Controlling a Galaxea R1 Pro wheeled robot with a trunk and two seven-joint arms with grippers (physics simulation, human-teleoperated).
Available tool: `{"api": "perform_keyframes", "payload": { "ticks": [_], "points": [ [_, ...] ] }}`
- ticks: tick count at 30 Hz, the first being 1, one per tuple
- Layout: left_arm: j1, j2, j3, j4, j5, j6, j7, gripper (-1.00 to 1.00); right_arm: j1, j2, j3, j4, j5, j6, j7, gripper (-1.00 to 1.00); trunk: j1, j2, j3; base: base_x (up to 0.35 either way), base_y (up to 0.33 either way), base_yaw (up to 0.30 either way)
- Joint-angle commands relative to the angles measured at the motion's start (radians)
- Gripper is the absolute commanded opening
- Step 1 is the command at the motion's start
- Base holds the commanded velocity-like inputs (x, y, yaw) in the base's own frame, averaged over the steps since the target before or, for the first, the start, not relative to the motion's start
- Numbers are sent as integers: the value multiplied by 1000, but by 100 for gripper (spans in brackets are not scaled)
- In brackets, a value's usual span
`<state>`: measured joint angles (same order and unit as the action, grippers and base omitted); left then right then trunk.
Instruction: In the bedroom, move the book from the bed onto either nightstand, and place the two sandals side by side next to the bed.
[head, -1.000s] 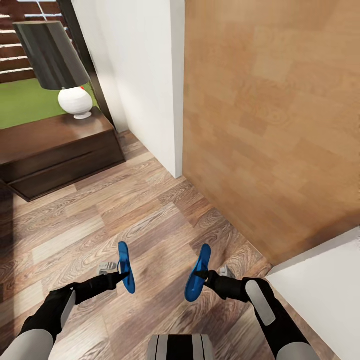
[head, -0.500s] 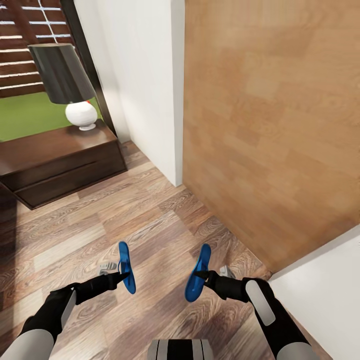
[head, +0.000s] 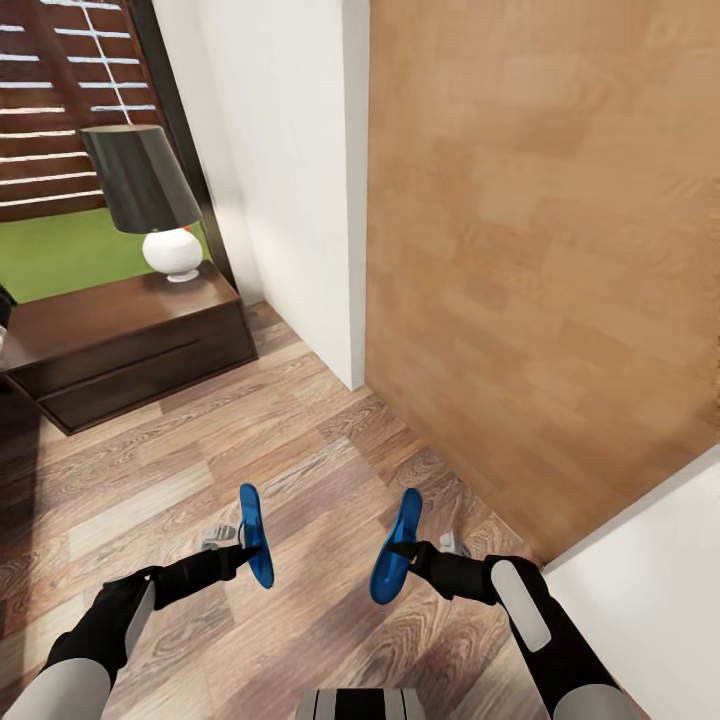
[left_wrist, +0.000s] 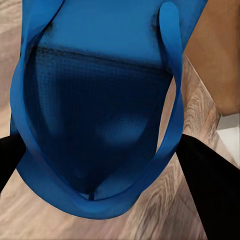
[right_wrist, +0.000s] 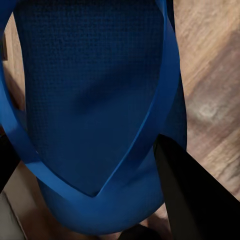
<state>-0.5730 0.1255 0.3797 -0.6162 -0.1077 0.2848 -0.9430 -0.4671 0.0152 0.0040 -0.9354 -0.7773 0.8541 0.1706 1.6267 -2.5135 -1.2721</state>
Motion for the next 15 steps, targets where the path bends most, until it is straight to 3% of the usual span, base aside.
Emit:
{"api": "perform_keyframes", "payload": {
  "ticks": [1, 10, 12, 15],
  "points": [
    [-1, -2, 7, -1, -10, 7, -7, -100, -1, 0, -1, 0, 7, 3, 3, -100, -1, 0, 3, 0, 0, 0],
    [-1, -20, 7, 16, -13, 5, -4, -100, -1, 0, -1, 36, 8, 3, 1, -100, -5, 2, 38, 0, 0, 0],
    [-1, -21, 8, 56, -15, -8, -3, -100, -1, 0, 0, 147, 12, -21, 1, -100, -6, 3, 46, 0, 0, 0],
    [-1, -17, 8, 116, -17, -59, -1, -100, -1, 0, 2, 295, 59, -154, 7, -100, -7, 3, 57, 0, 0, 0]
  ]
}}
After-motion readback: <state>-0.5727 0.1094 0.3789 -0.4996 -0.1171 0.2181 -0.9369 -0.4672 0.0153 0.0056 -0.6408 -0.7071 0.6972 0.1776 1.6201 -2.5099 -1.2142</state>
